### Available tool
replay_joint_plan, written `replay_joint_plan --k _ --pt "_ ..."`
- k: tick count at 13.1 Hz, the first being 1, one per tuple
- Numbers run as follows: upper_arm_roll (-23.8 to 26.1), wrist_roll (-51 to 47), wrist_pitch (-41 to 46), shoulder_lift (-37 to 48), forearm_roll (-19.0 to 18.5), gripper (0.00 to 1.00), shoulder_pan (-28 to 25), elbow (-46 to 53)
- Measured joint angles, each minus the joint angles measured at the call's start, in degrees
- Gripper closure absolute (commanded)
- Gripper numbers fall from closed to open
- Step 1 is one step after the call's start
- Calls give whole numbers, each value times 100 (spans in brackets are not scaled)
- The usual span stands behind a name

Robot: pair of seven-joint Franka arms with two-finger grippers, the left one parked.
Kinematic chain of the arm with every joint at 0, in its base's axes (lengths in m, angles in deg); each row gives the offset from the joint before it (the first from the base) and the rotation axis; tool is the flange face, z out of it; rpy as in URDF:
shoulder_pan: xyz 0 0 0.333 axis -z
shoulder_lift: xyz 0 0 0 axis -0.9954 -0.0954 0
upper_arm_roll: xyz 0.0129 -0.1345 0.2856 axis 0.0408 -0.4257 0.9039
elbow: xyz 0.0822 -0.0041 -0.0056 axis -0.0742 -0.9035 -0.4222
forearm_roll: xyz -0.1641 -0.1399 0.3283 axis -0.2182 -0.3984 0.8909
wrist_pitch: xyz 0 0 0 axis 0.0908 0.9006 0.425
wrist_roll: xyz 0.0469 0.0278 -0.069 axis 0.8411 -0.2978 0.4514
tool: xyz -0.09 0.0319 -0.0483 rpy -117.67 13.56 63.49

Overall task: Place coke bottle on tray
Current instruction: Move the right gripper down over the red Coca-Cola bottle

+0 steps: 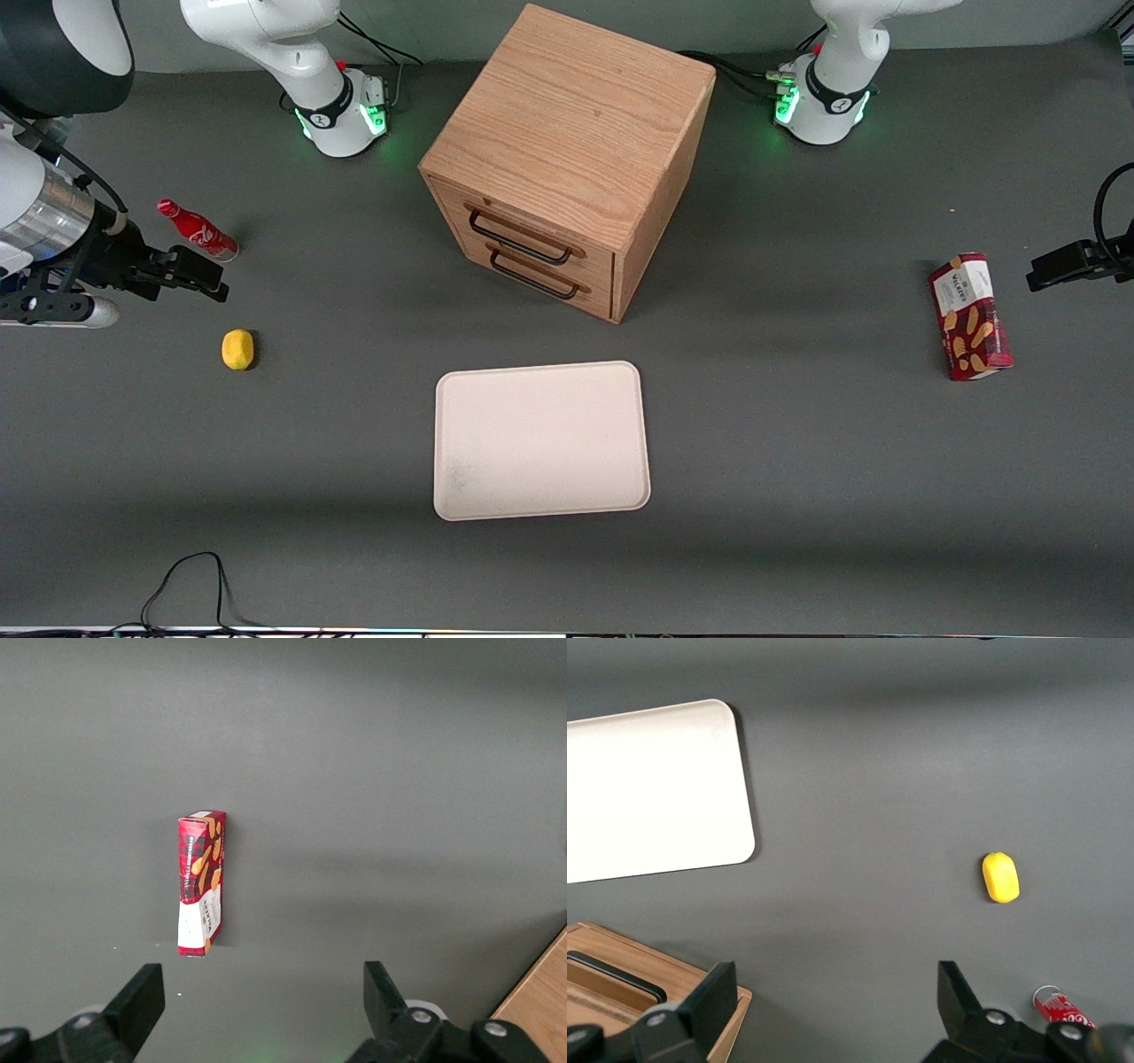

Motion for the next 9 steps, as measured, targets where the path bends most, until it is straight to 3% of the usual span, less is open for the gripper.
replay_joint_plan --k 6,9 --pt "-59 89 374 -8 -95 0 -1 -16" --pt "-622 764 396 92 -392 0 14 -432"
